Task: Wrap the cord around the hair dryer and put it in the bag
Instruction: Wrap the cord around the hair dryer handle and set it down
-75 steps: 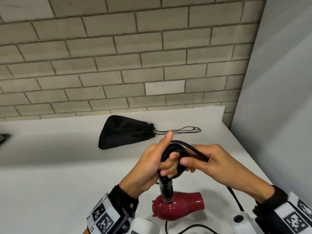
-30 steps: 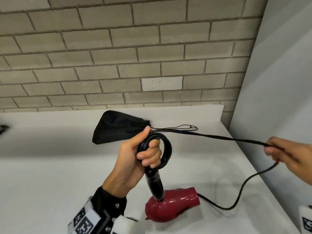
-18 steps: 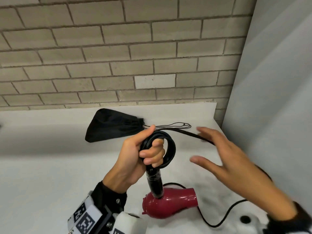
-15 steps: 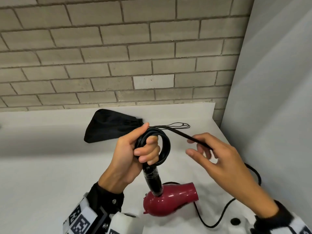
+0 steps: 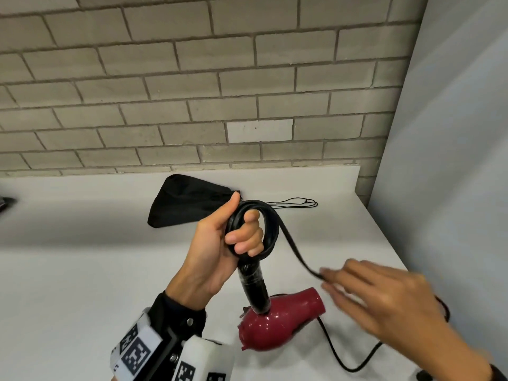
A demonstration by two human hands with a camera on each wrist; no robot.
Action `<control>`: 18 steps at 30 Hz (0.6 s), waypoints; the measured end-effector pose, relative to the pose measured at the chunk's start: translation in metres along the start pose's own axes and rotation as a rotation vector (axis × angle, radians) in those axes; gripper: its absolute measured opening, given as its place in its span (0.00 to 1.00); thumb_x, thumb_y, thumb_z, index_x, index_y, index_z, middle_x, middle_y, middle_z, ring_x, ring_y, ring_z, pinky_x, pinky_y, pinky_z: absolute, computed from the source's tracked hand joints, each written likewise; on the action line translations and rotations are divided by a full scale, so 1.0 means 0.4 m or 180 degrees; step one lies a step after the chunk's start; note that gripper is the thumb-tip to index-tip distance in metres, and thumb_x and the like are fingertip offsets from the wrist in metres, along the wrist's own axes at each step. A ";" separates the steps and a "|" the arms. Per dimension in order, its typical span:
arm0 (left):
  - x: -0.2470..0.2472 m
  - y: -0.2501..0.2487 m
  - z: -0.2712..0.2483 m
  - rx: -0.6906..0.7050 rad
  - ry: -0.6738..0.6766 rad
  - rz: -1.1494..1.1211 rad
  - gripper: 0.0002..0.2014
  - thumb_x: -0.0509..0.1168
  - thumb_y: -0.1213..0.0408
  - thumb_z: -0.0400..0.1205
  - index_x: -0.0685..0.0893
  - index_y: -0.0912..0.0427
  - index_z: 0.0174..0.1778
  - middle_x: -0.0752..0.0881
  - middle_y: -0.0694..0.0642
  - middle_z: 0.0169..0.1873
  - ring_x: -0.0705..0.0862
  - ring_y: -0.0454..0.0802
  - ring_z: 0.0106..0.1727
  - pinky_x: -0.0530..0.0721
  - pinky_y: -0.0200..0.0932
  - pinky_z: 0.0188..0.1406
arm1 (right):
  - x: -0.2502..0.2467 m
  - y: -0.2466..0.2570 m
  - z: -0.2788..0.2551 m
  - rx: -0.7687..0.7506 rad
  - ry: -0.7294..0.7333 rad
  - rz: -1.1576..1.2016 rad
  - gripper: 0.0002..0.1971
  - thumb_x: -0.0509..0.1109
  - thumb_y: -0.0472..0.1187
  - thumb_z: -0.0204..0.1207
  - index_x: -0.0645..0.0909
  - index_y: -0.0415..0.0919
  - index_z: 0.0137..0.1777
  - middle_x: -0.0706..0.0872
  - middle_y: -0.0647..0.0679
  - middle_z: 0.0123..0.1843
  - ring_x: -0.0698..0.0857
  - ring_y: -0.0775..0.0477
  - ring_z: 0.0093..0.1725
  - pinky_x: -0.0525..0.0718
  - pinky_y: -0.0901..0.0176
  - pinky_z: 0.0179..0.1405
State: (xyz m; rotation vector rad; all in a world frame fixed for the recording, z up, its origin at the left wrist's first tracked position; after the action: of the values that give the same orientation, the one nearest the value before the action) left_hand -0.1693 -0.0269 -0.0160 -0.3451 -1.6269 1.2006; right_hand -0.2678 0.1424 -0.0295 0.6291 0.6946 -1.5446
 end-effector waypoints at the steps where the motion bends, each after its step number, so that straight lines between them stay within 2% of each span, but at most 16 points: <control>1: 0.002 0.010 0.005 -0.0043 0.0051 -0.0078 0.23 0.51 0.51 0.84 0.77 0.59 0.26 0.63 0.45 0.12 0.61 0.43 0.16 0.67 0.37 0.20 | 0.011 0.024 -0.002 -0.0168 0.0145 -0.0054 0.07 0.71 0.50 0.73 0.88 0.53 0.46 0.84 0.56 0.31 0.83 0.53 0.25 0.74 0.64 0.16; 4: 0.014 0.039 0.014 -0.0163 0.0221 -0.0181 0.24 0.49 0.51 0.85 0.80 0.63 0.33 0.65 0.47 0.15 0.64 0.44 0.18 0.71 0.38 0.23 | 0.032 0.068 0.005 -0.0577 0.0569 -0.0209 0.05 0.74 0.47 0.68 0.87 0.52 0.44 0.80 0.56 0.30 0.77 0.53 0.23 0.69 0.64 0.16; 7: 0.028 0.059 0.015 -0.0239 0.0408 -0.0049 0.24 0.49 0.54 0.85 0.83 0.68 0.44 0.66 0.50 0.20 0.66 0.47 0.23 0.74 0.41 0.28 | 0.028 0.099 0.018 -0.0860 0.0812 -0.0270 0.01 0.73 0.46 0.68 0.84 0.51 0.38 0.77 0.55 0.29 0.74 0.52 0.23 0.69 0.61 0.17; 11: 0.048 0.091 0.005 -0.0234 0.0572 0.0588 0.22 0.53 0.56 0.85 0.82 0.72 0.55 0.67 0.51 0.24 0.69 0.48 0.27 0.76 0.40 0.32 | -0.010 0.132 0.051 -0.1145 0.0579 -0.0447 0.05 0.71 0.40 0.70 0.79 0.49 0.35 0.74 0.54 0.30 0.70 0.51 0.26 0.67 0.61 0.20; 14: 0.066 0.129 -0.005 -0.0314 0.0625 0.1237 0.22 0.55 0.52 0.84 0.84 0.68 0.54 0.75 0.53 0.30 0.74 0.52 0.35 0.77 0.37 0.37 | -0.032 0.144 0.085 -0.1449 0.0195 -0.0620 0.11 0.63 0.33 0.74 0.80 0.48 0.35 0.79 0.54 0.31 0.72 0.52 0.31 0.70 0.62 0.24; 16: 0.064 0.152 -0.012 -0.0330 0.0694 0.1572 0.19 0.56 0.53 0.85 0.85 0.64 0.47 0.81 0.48 0.33 0.78 0.44 0.37 0.77 0.30 0.37 | -0.041 0.147 0.110 -0.1520 0.0045 -0.0540 0.13 0.59 0.30 0.75 0.78 0.48 0.36 0.80 0.53 0.31 0.75 0.51 0.29 0.73 0.62 0.25; 18: 0.061 0.156 -0.017 -0.0271 0.0751 0.1835 0.14 0.55 0.61 0.84 0.84 0.54 0.37 0.81 0.39 0.28 0.78 0.35 0.32 0.76 0.27 0.35 | -0.043 0.137 0.138 -0.1347 0.0058 -0.0367 0.08 0.64 0.33 0.75 0.73 0.48 0.39 0.81 0.53 0.35 0.75 0.50 0.27 0.71 0.61 0.23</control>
State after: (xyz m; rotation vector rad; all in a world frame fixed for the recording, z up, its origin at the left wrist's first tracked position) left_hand -0.1939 0.0229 -0.0543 -1.0229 -1.4134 1.4458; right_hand -0.2115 0.1101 0.0166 0.2891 1.0504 -1.4367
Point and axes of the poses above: each hand's wrist, its own z-axis towards the middle knuckle, its own x-axis out of the palm, y = z × x, the point moved 6 cm from there along z, towards the middle knuckle
